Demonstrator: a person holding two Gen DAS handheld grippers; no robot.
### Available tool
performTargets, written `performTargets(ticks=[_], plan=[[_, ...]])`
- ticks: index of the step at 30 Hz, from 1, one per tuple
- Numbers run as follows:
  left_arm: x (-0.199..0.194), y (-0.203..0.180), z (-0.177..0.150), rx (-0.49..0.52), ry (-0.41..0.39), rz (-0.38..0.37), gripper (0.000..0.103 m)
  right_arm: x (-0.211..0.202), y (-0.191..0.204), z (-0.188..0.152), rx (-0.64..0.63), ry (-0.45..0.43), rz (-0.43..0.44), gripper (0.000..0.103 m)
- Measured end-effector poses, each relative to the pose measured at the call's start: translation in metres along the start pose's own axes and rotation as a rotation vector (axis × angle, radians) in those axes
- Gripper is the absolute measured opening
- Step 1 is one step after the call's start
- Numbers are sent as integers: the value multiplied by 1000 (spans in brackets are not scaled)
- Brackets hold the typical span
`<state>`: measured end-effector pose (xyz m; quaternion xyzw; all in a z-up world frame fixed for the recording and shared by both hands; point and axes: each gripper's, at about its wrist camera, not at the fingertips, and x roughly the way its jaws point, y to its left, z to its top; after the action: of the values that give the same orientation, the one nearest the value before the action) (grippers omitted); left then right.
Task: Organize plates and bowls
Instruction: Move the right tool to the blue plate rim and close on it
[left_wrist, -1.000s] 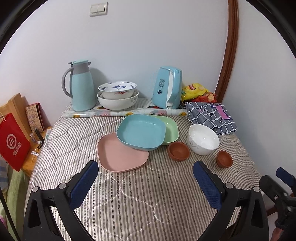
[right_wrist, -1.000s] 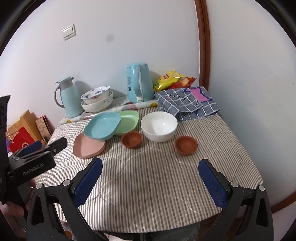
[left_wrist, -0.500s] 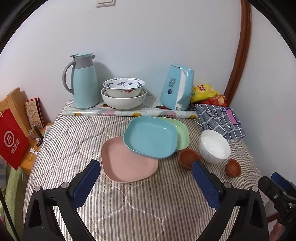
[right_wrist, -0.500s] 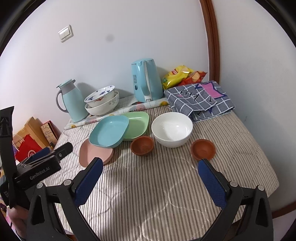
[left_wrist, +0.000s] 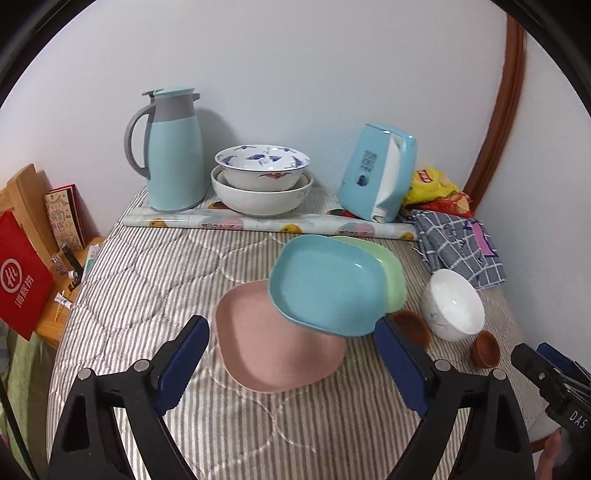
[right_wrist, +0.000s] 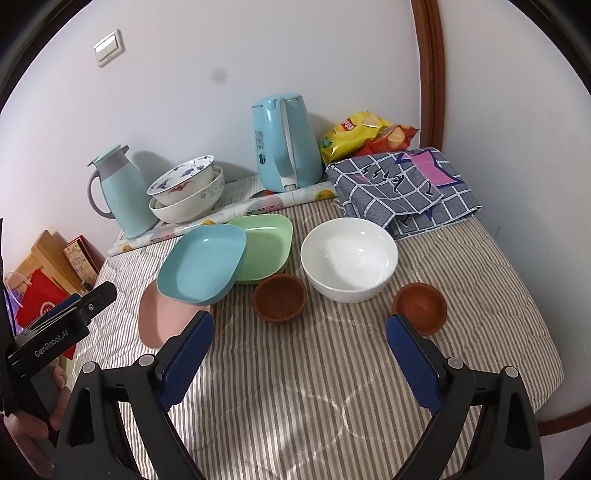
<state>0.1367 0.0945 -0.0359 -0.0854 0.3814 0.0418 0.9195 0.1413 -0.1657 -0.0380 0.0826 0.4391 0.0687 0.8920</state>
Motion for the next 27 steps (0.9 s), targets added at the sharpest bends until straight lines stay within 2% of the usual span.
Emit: performTargets(ticks=[7, 16, 19, 27], plan=[[20, 19, 13, -32, 21, -6, 79, 24, 18, 9, -38, 24, -7, 85], [50, 28, 22, -44, 58, -25, 72, 51, 30, 19, -49, 49, -9, 79], [63, 31, 25, -46, 86, -35, 64, 61, 34, 21, -44, 57, -10, 75], [90, 37, 35, -42, 106, -42, 62, 93, 45, 25, -45, 93, -3, 67]])
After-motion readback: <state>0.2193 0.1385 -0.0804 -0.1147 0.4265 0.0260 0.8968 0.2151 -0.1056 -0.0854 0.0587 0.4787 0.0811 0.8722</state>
